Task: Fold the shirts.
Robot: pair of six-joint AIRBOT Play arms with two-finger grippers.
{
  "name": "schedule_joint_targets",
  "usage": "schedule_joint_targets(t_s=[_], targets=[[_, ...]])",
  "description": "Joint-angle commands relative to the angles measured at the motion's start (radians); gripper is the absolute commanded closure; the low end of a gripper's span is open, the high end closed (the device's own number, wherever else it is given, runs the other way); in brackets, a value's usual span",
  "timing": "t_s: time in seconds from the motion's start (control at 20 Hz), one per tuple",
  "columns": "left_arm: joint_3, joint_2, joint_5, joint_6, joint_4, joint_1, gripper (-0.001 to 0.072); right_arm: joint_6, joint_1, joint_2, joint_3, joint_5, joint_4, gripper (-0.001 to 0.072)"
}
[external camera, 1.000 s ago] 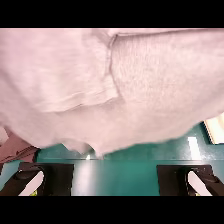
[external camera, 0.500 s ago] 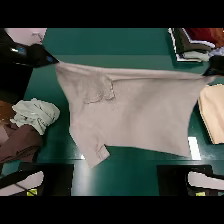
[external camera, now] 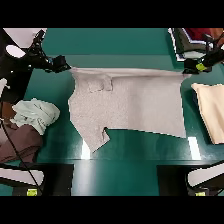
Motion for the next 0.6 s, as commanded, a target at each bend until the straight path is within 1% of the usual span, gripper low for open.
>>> schedule_joint_targets(t_s=[0.0,0.1,0.15,0.25,0.35,0.55], targets=[[-0.001,-0.021,0.053,0.049,-0.006,0.001,0.0683,-0.002,0.002,-0.046,0.065,-0.017,-0.005,0.0701],[-0.003,-0.021,-0.037,0.090,0.008,0.001,0.0684,-0.002,0.002,-0.045,0.056,0.053,-0.012,0.0701],[-0.003,-0.022,-0.092,0.101,0.039,0.001,0.0684,-0.002,0.002,-0.034,0.027,0.069,-0.012,0.0701],[-0.019,-0.022,-0.155,0.101,0.093,0.001,0.0684,-0.002,0.002,0.008,-0.069,0.059,-0.012,0.0701],[-0.063,-0.022,-0.155,0.103,0.098,0.001,0.0684,-0.001,0.002,0.064,-0.193,0.023,-0.011,0.0701],[-0.158,-0.022,-0.078,0.104,0.098,0.001,0.0683,0.002,0.002,0.177,-0.419,-0.068,-0.003,0.0701]])
